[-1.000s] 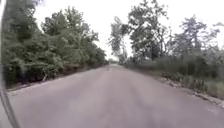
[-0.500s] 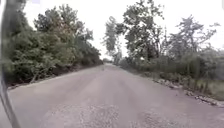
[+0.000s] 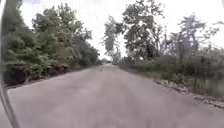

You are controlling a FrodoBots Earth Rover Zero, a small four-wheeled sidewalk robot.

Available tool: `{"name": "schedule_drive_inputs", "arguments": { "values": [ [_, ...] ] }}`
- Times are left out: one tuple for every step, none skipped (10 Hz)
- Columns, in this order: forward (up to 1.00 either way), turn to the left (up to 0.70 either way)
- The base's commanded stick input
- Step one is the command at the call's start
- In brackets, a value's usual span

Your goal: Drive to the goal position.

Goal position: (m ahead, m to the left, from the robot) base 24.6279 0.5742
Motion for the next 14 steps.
{"name": "schedule_drive_inputs", "arguments": {
  "values": [
    [0.7,0.0],
    [0.7,0.0],
    [0.7,0.0],
    [0.7,-0.31],
    [0.7,-0.32],
    [0.7,-0.32],
    [0.7,-0.3],
    [0.7,-0.26],
    [0.7,-0.06],
    [0.7,0.0],
    [0.7,0.0],
    [0.7,0.0],
    [0.7,0.0],
    [0.7,0.0]
  ]
}}
